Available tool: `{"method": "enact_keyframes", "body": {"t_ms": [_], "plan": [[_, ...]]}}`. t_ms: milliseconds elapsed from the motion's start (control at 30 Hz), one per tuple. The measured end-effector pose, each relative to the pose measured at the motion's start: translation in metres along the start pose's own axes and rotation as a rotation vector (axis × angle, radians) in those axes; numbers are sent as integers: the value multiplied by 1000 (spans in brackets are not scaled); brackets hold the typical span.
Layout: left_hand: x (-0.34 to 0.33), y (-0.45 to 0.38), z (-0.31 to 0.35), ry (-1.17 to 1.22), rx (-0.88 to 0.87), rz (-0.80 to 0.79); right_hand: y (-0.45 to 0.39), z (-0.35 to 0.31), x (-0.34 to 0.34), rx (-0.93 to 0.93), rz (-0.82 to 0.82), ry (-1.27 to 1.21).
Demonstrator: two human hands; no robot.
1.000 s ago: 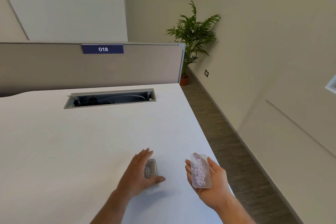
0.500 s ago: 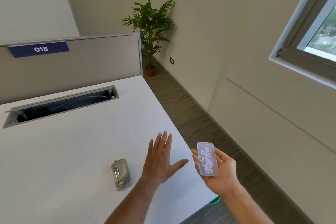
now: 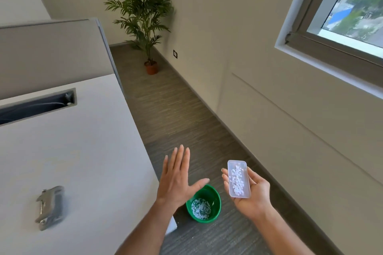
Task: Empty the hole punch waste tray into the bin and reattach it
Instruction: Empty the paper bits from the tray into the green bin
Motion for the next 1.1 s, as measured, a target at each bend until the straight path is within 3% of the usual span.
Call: {"method": "enact_keyframes", "body": {"t_ms": [233, 433, 767, 1100], "plan": [[-54, -4, 37, 12, 40, -50, -34, -27, 63, -19, 114, 10], [-115, -4, 25, -5, 51, -135, -84, -17, 109, -61, 195, 6], [-300, -16, -80, -49, 85, -201, -265, 92, 212, -181, 316, 97], [-430, -20, -165, -157, 58, -306, -426, 191, 286, -169, 259, 184]]}}
Point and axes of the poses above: each hand's wrist, its own y-axis away from the middle knuckle, its own x-axis out of the back of the hand, z = x × y, the point moved 3 cm from there along -y, towards the middle knuckle, and after that the axes turned 9 degrees about y, right-handed, at the moved point
